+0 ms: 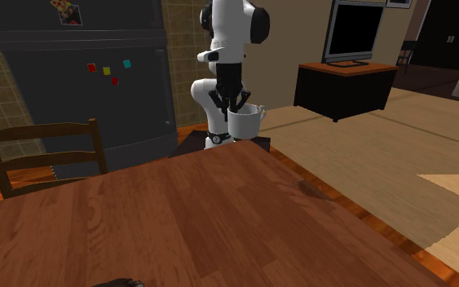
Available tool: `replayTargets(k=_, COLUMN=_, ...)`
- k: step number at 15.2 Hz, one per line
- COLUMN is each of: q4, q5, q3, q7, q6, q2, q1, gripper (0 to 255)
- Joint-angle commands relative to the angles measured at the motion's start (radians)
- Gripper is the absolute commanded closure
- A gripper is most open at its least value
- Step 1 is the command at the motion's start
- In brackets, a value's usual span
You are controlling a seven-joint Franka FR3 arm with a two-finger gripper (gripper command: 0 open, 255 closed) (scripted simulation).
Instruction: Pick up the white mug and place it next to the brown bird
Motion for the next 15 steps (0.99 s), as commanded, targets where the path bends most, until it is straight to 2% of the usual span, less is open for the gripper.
replayTargets(k=1, q4=0.025, q5=-0.003, q3=-0.004, q7=0.000, q6=-0.027, q2=-0.002, q1=-0.002, gripper=255)
replayTargets(k=2, q4=0.038, q5=-0.004, q3=-0.005, q7=0.000, q6=-0.041, q2=-0.003, q1=-0.002, gripper=255)
replayTargets(k=8, q4=0.201, q5=-0.048, q3=-0.041, q7=-0.056, q6=0.025, q2=0.230, q1=-0.052, gripper=255)
replayTargets(k=15, q4=0.443, q5=-0.085, q3=-0.073, q7=-0.105, q6=0.045, q2=0.494, q1=-0.091, gripper=255)
